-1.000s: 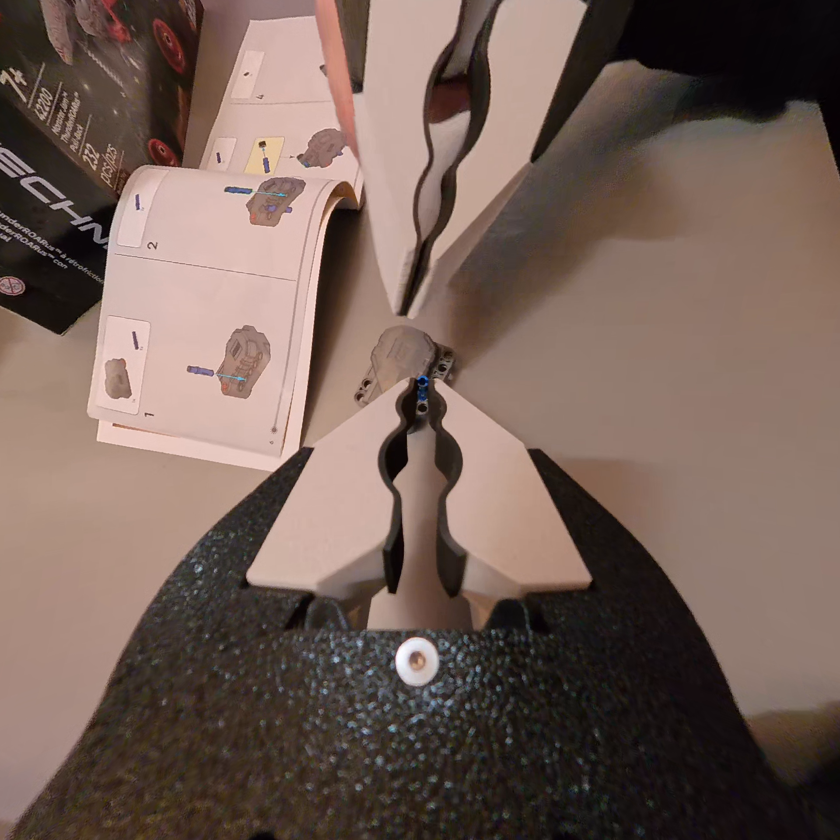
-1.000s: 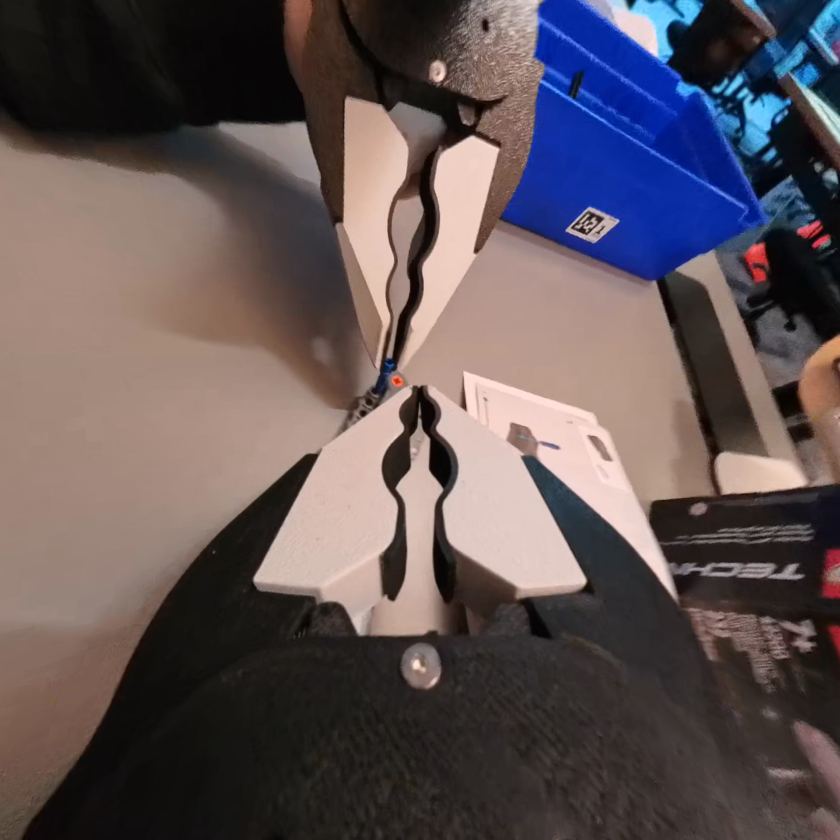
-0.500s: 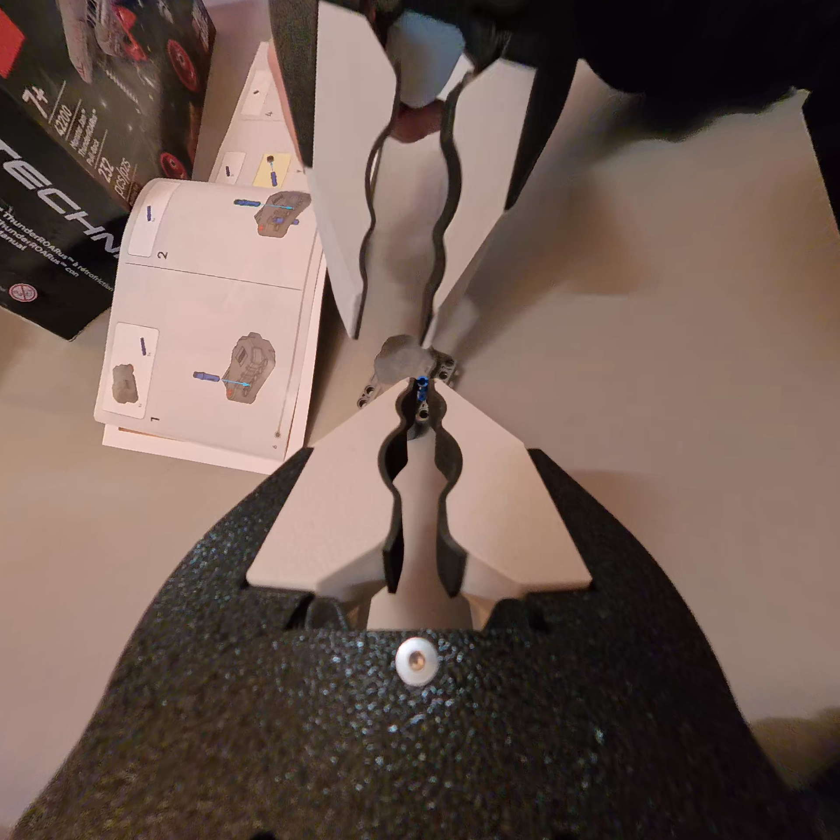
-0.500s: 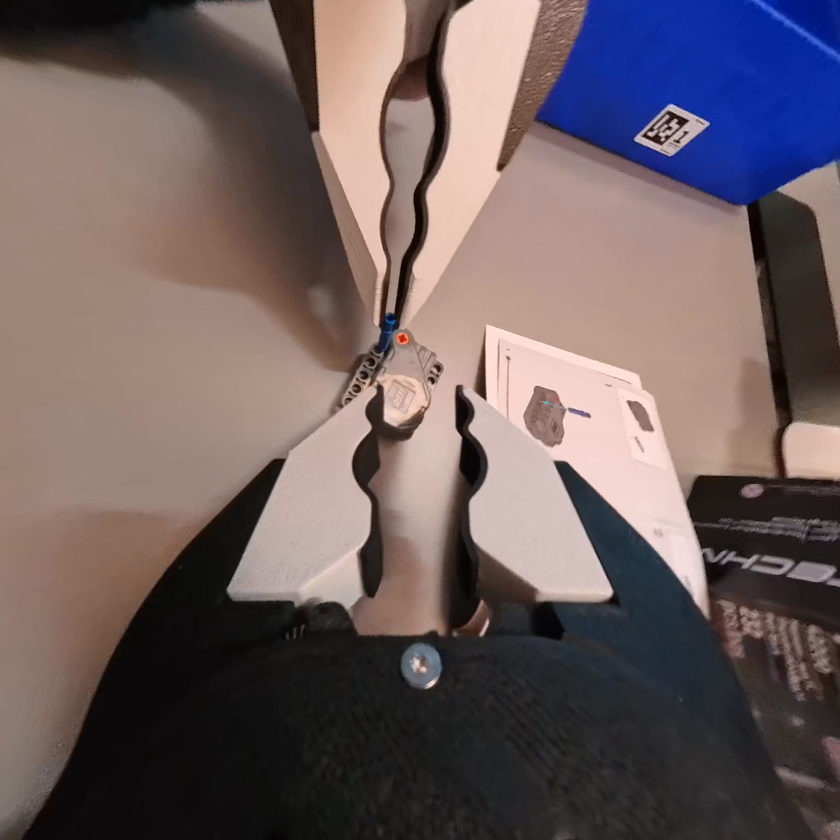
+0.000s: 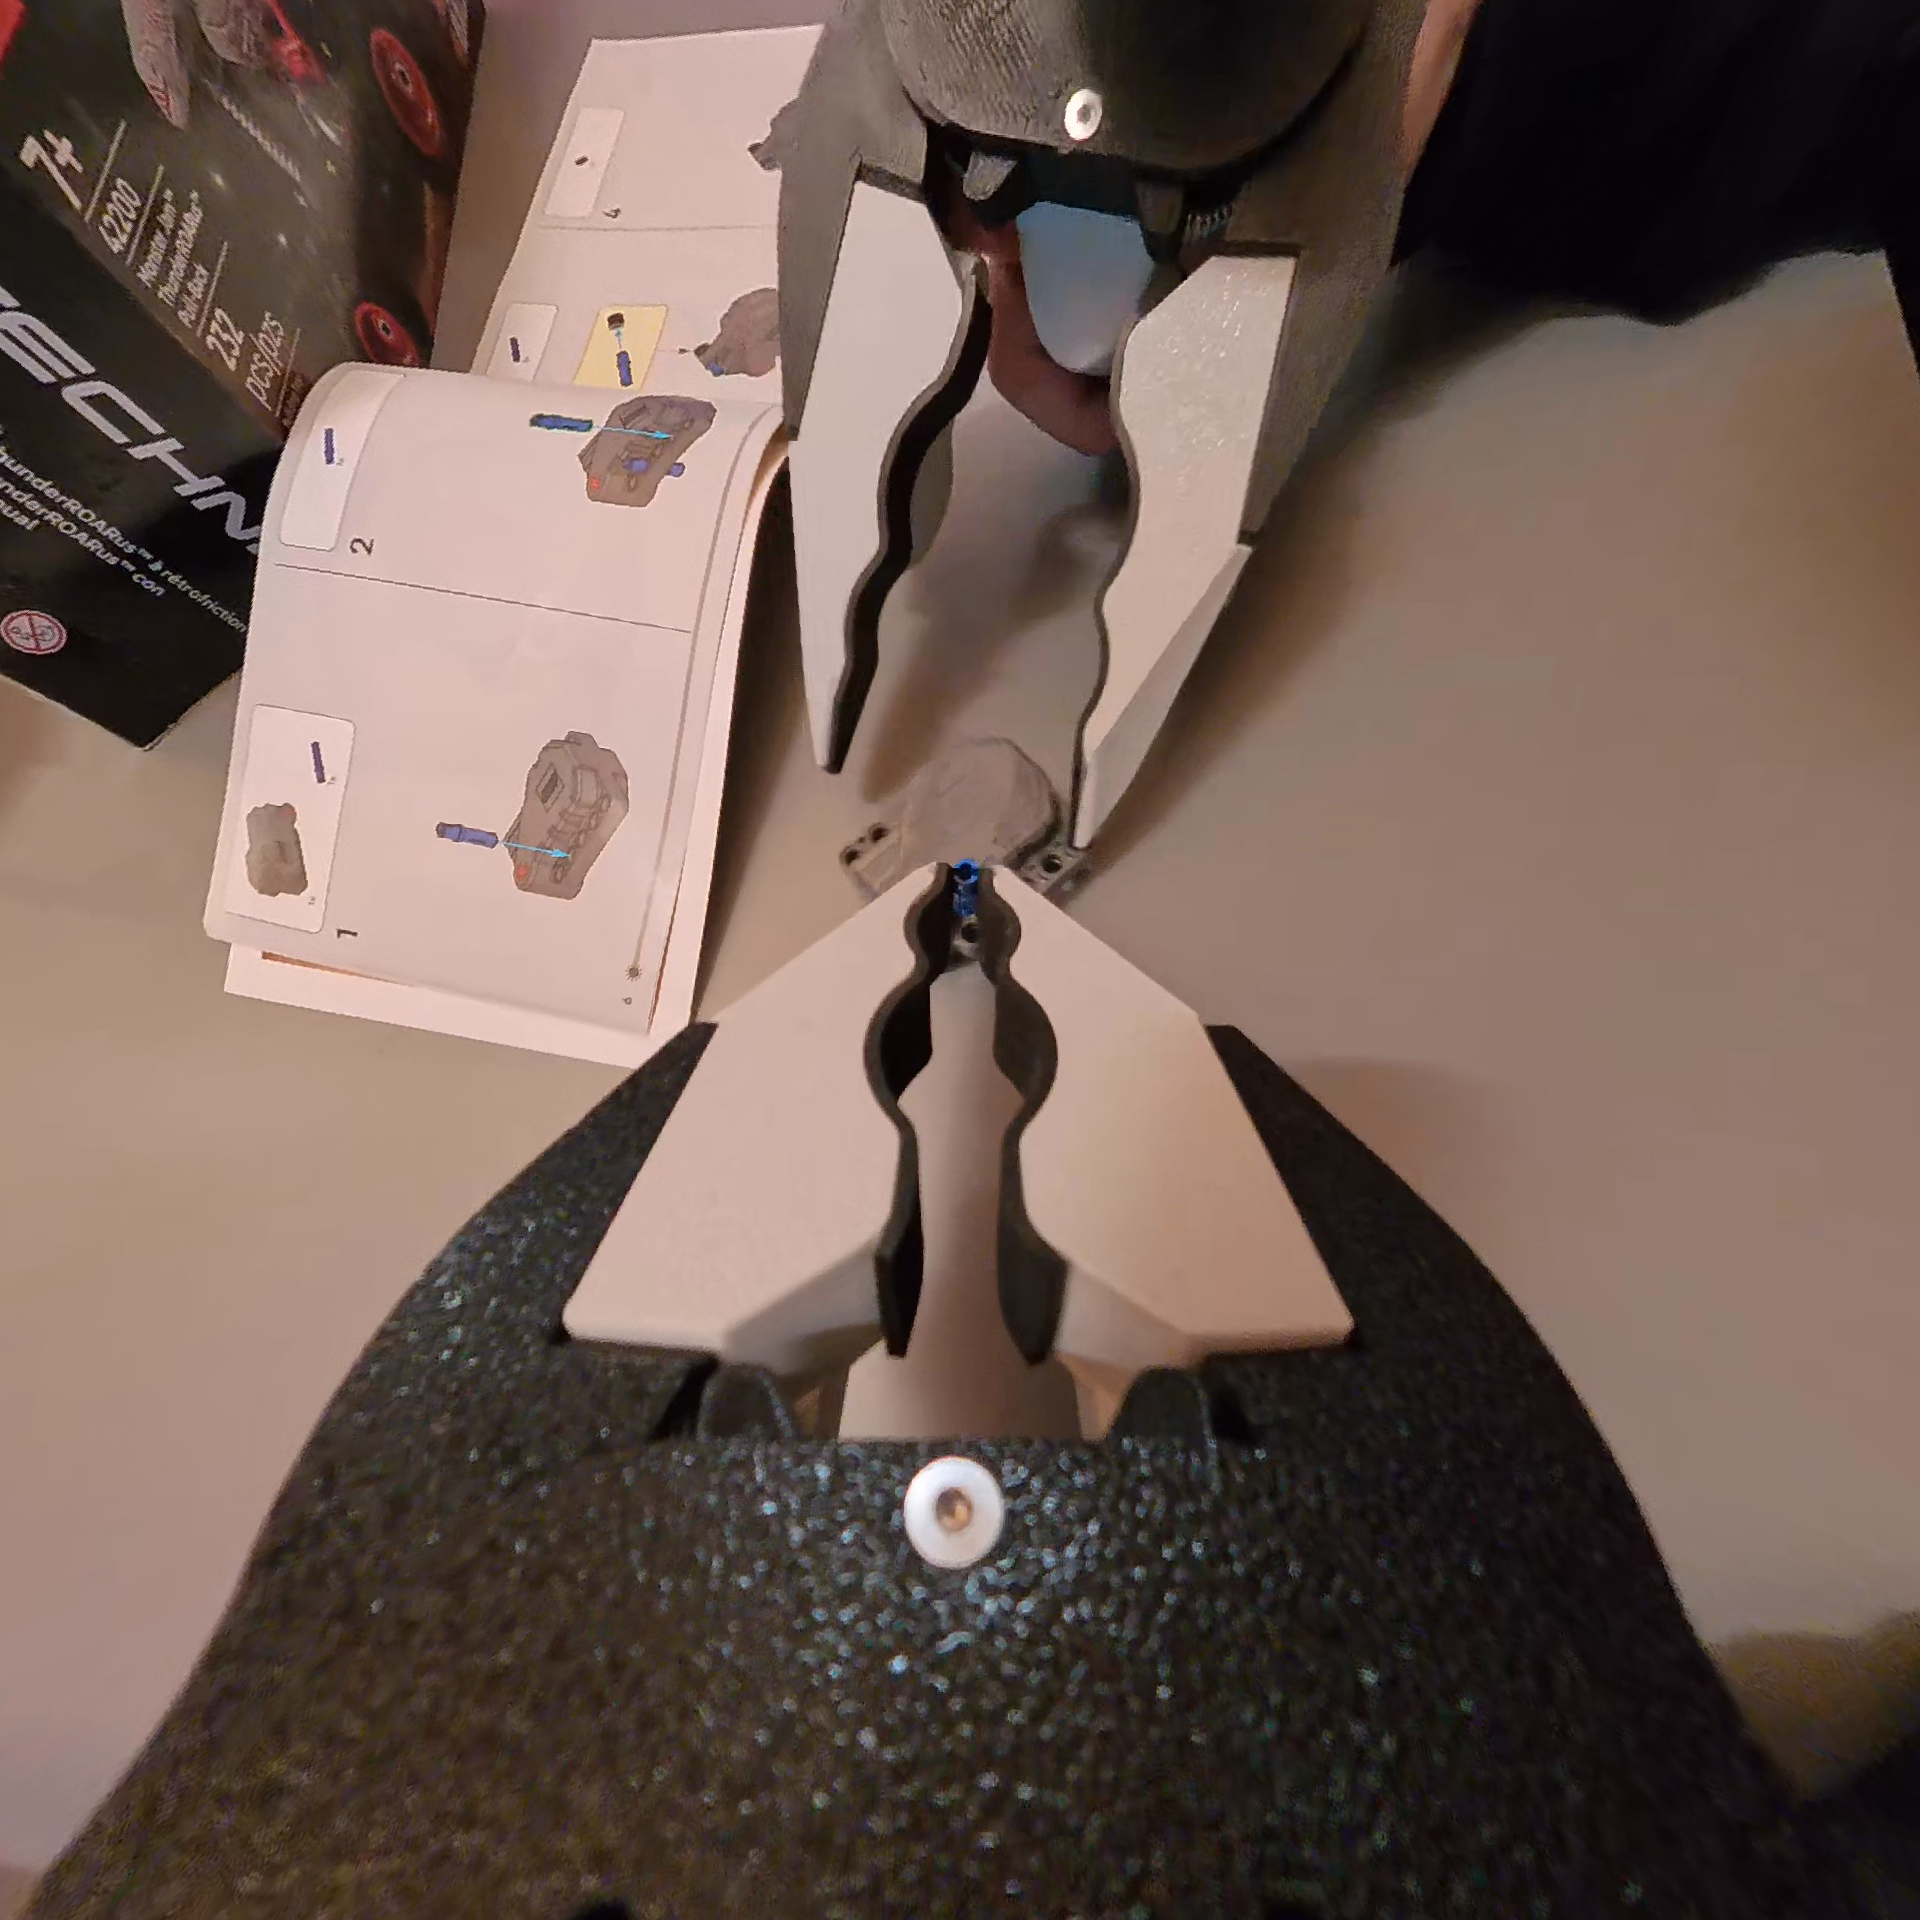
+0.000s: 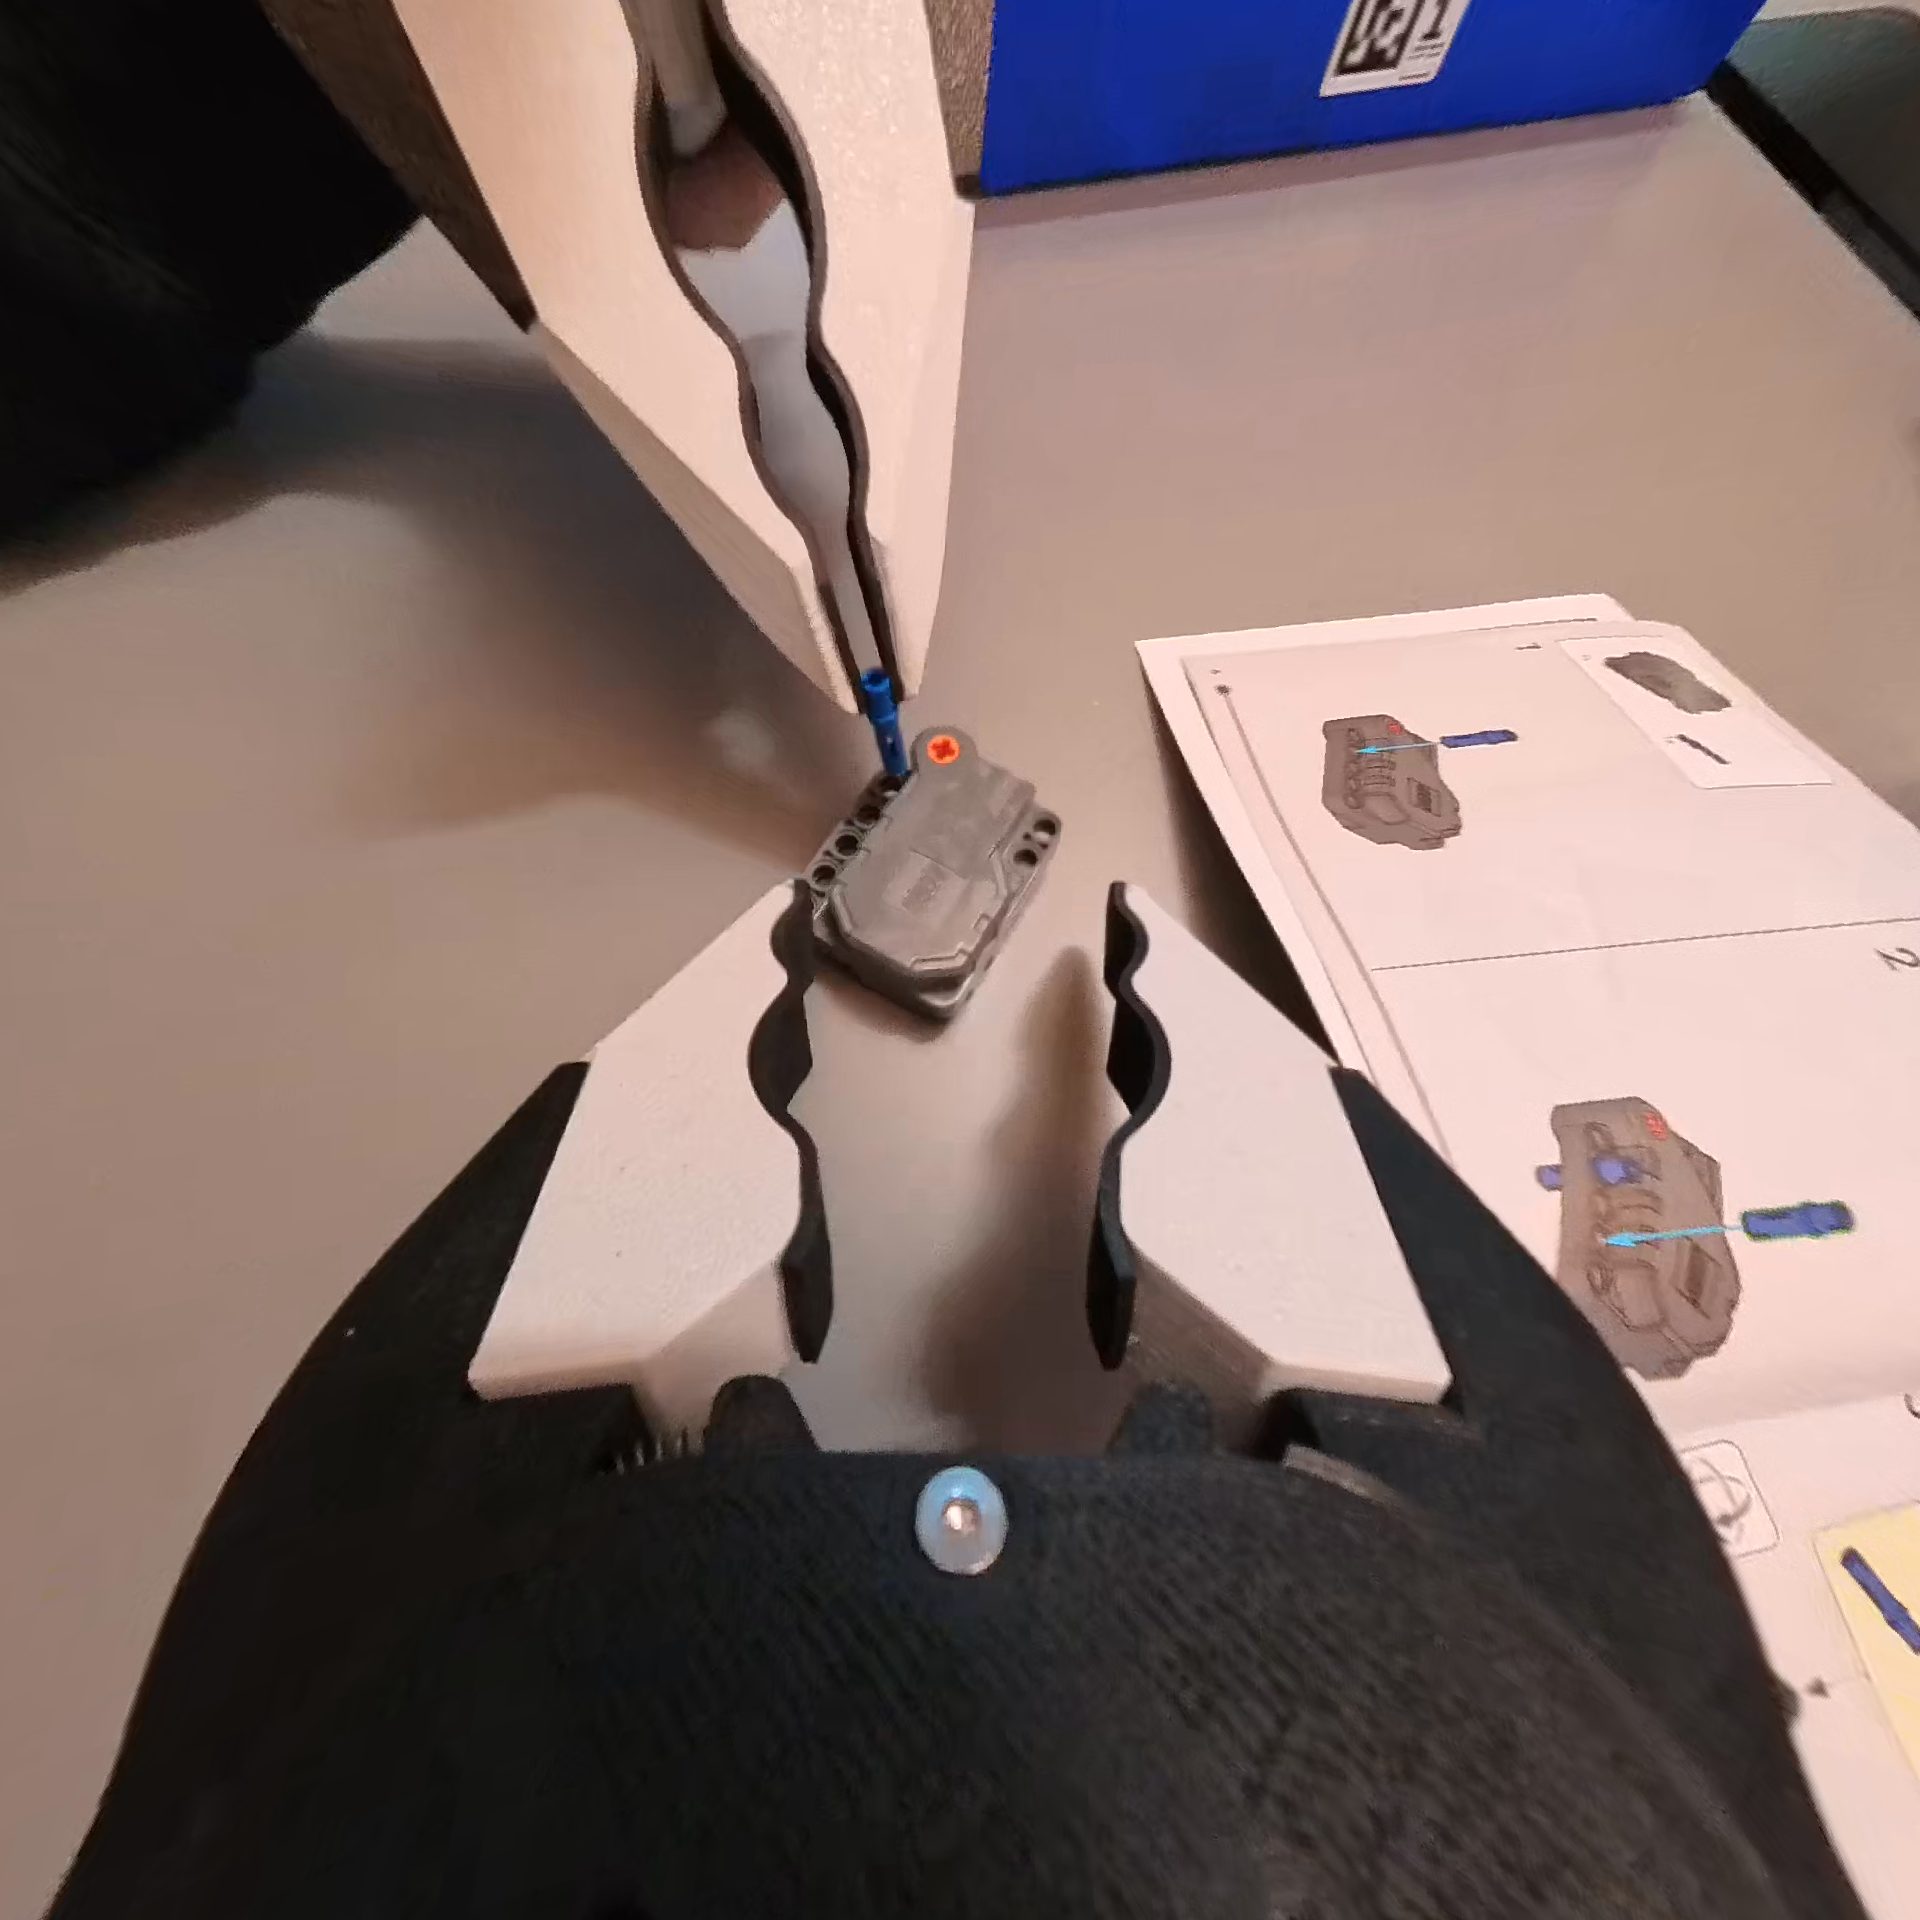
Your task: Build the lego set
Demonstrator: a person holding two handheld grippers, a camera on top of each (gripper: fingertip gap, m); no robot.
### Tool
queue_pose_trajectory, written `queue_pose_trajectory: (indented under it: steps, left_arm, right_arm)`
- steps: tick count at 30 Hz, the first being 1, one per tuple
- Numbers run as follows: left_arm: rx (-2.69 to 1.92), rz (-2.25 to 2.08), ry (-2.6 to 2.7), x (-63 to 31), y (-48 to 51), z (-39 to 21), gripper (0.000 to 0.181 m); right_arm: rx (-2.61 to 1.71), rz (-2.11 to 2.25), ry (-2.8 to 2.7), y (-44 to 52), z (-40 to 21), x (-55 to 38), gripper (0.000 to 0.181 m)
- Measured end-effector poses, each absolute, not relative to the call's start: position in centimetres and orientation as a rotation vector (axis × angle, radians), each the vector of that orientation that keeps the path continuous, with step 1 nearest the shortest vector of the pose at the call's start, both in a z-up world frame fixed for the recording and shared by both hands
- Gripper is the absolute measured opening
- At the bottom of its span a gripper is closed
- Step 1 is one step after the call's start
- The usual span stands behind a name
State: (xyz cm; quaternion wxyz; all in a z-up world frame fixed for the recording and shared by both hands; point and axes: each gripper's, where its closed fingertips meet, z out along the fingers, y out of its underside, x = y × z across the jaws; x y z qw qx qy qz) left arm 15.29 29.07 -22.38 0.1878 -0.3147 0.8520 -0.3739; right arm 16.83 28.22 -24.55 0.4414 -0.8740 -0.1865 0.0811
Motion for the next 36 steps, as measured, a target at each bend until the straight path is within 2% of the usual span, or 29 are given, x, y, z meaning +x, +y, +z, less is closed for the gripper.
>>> queue_pose_trajectory:
  steps: [5,8,11,14,16,24,28,30,36]
  left_arm:
    - [-0.883,-1.052,2.404,15.2,29.0,-22.5,0.001]
    - [-0.884,-1.059,2.405,15.2,29.0,-22.4,0.001]
    - [-0.883,-1.061,2.407,15.2,28.9,-22.4,0.001]
    - [-0.878,-1.062,2.410,15.2,28.8,-22.5,0.001]
    - [-0.872,-1.064,2.411,15.2,28.7,-22.4,0.001]
    - [-0.847,-1.096,2.439,15.1,27.6,-22.4,0.001]
    - [-0.871,-1.069,2.459,14.9,27.9,-22.9,0.001]
    - [-0.877,-1.083,2.454,15.0,27.9,-22.8,0.001]
    - [-0.896,-1.065,2.470,15.1,27.8,-23.4,0.001]
  right_arm:
    - [-2.229,0.247,-0.404,27.7,-24.8,16.5,0.071]
    - [-2.230,0.234,-0.366,28.2,-25.2,15.8,0.073]
    - [-2.252,0.164,-0.354,28.6,-26.0,16.0,0.071]
    - [-2.258,0.158,-0.422,28.3,-26.2,15.7,0.049]
    - [-2.259,0.168,-0.497,27.8,-26.2,15.7,0.047]
    - [-2.210,0.100,-0.543,27.9,-26.0,16.7,0.061]
    - [-2.174,0.081,-0.586,28.2,-25.9,16.4,0.057]
    - [-2.167,0.079,-0.612,28.2,-25.9,16.4,0.045]
    - [-2.175,0.116,-0.612,28.1,-26.0,16.3,0.044]
